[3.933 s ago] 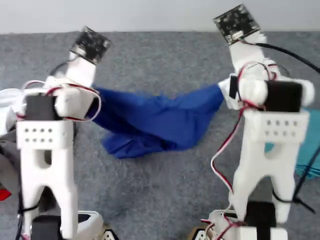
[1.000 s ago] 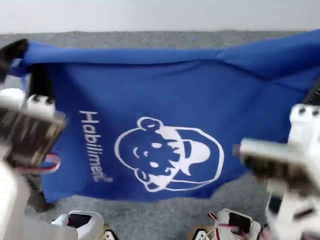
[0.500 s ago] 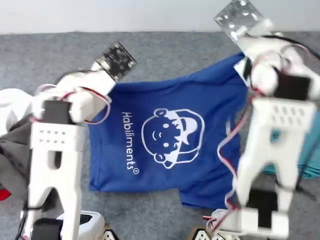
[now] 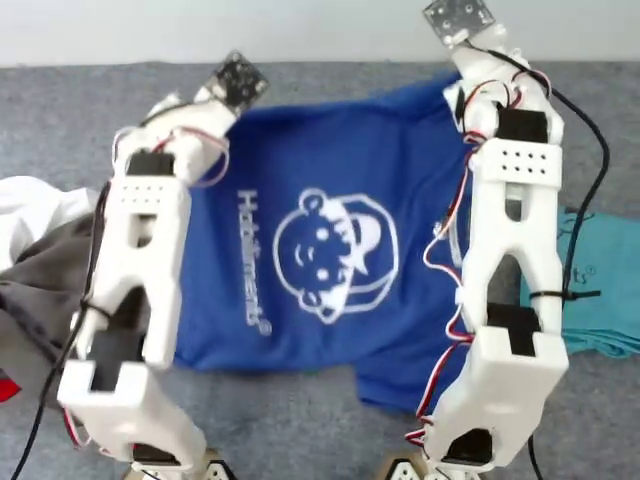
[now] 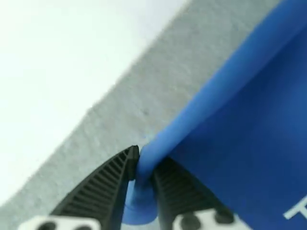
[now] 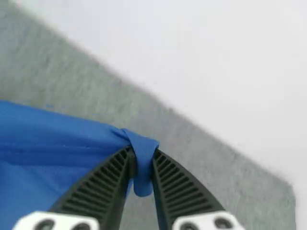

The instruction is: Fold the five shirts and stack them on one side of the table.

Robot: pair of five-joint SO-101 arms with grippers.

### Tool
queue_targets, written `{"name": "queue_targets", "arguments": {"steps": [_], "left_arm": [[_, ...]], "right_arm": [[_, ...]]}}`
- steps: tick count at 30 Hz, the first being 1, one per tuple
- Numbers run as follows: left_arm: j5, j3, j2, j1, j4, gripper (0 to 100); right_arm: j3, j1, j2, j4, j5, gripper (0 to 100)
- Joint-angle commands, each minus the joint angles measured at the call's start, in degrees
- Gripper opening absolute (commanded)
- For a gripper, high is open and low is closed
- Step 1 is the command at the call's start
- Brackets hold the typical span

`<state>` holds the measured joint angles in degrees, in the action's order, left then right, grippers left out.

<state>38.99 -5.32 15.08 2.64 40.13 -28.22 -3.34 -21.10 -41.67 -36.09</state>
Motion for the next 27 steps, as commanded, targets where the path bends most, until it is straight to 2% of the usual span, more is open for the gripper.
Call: {"name": "queue_targets", "arguments": {"steps": [1, 6, 12, 18, 22, 27], "left_arm": [[3.60, -15.08, 6.15, 1.14, -1.32, 1], [7.30, -26.24, 14.77, 0.79, -1.05, 1], [10.02, -27.47, 18.81, 0.70, 4.40, 1], [9.93, -27.30, 18.99, 0.88, 18.02, 1], [9.85, -27.56, 18.90, 1.05, 27.69, 1], [9.85, -27.74, 18.90, 0.79, 43.87, 1]], "right_arm": [[-0.97, -0.04, 0.66, 5.76, 2.37, 1.0], [-0.97, 0.04, -0.40, 6.46, 2.29, 1.0], [-0.97, -0.31, -3.74, 3.91, 2.29, 0.9], [-0.97, 0.13, -1.71, -15.25, 2.46, 0.9], [-1.05, -0.22, 2.33, -29.93, 7.38, 0.9], [-1.05, 0.92, 6.46, -47.96, 8.79, 1.1]]}}
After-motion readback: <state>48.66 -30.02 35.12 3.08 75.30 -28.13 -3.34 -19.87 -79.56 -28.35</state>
